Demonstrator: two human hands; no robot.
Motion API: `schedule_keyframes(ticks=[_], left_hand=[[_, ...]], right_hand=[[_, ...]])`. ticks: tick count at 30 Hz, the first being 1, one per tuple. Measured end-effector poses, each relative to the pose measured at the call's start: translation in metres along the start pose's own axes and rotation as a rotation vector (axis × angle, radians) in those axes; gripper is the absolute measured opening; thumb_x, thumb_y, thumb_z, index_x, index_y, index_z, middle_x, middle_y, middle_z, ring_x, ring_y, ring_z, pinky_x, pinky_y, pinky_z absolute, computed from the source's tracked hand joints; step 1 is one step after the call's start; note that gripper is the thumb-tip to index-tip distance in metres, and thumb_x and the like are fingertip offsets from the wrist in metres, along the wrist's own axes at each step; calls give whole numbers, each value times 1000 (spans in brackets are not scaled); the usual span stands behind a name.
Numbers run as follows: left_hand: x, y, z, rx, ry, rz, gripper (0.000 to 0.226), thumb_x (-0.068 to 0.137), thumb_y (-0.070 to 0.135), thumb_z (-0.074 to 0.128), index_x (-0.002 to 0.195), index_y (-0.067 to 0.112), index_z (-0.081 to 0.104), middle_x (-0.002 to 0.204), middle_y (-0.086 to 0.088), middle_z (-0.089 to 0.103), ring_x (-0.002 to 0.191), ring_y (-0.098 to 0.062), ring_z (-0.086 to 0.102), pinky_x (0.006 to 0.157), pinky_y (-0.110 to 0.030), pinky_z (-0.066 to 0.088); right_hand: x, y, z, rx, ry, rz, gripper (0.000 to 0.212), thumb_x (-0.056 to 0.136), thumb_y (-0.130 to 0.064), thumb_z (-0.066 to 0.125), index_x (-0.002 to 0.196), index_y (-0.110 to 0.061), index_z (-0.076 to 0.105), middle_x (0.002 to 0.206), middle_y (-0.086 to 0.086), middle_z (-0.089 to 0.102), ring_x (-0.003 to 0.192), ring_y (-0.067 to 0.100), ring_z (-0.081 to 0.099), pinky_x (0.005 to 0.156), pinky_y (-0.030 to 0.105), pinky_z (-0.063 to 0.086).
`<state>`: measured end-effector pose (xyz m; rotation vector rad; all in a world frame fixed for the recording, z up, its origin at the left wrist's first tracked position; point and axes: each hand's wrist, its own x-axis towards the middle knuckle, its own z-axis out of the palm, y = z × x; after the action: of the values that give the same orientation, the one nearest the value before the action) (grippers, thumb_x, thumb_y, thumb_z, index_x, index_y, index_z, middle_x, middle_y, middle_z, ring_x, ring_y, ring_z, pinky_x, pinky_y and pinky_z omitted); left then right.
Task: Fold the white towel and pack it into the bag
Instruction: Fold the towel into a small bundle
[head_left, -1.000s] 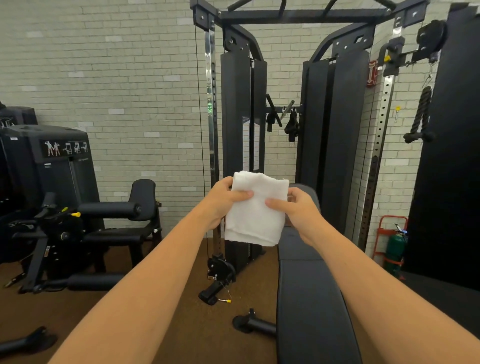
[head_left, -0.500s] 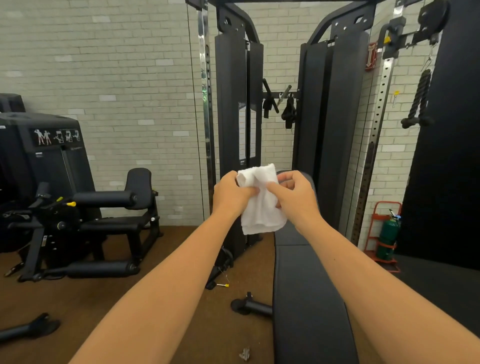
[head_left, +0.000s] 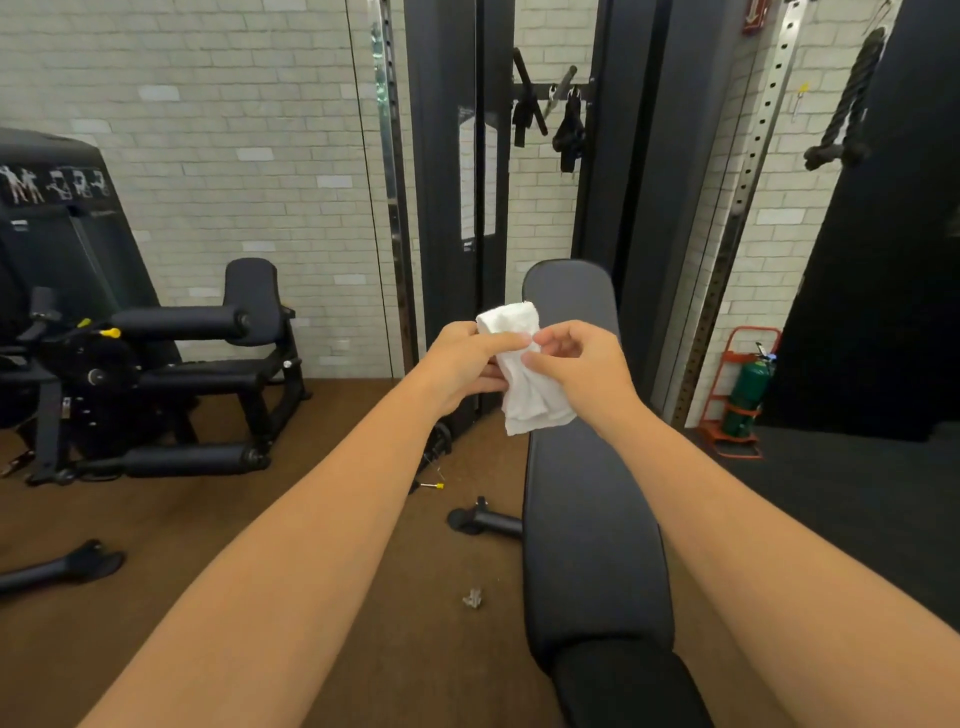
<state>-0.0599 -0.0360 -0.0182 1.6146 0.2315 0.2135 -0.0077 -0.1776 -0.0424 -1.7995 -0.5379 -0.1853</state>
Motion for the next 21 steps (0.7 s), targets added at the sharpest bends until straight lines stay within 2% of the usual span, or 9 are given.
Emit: schedule_keyframes(ticks=[5,8,11,14,15,17,19,21], left_hand=[[-7,-32,11,4,35,-43,43,86,18,71,125,8,58,112,-10,70,94,-23,72,71,-31,61],[-14,-56,18,-2,54,-95,40,86,18,70,123,9,59,110,-10,71,92,-22,73,70,-31,61],[-14,-88,26,-19,75,-158,39,85,16,71,122,8,59,108,-11,72,90,-23,74,68,-32,62],[-25,-136,34,-28,120,-246,35,86,19,70,118,14,56,98,-3,69,84,-19,72,63,-31,61],[-27,-186,35,-13,90,-329,36,85,21,70,118,15,56,98,-3,69,83,-19,71,64,-32,60],[-29,-234,35,12,55,-407,44,84,24,70,124,14,55,107,-8,70,88,-23,72,72,-37,60],[-34,-255,37,-23,50,-434,49,83,24,71,127,13,55,113,-12,70,93,-27,72,76,-40,60],[-37,-268,41,-80,13,-449,47,83,22,71,127,13,56,114,-12,70,92,-26,71,72,-38,58]], right_hand=[[-18,29,2,-37,-78,27,21,78,-22,76,93,-28,63,98,-3,65,91,14,63,73,29,55],[-35,48,3,-83,-151,34,32,74,-28,80,99,-27,60,107,3,62,93,17,61,71,27,53],[-53,73,4,-188,-231,19,46,71,-32,82,107,-26,54,109,4,55,90,16,56,65,21,44],[-86,107,13,-302,-326,70,60,67,-39,84,115,-30,48,114,2,48,93,14,53,67,18,43],[-115,147,34,-334,-349,160,64,66,-41,84,117,-33,46,116,1,47,95,14,52,70,19,45],[-143,180,49,-350,-363,204,71,64,-43,84,121,-33,43,117,0,45,97,15,53,76,27,50],[-159,193,50,-353,-344,226,73,65,-41,84,124,-31,42,117,1,45,98,16,54,80,33,53],[-169,202,51,-346,-328,247,69,68,-38,83,123,-30,43,116,1,46,97,16,54,78,34,53]])
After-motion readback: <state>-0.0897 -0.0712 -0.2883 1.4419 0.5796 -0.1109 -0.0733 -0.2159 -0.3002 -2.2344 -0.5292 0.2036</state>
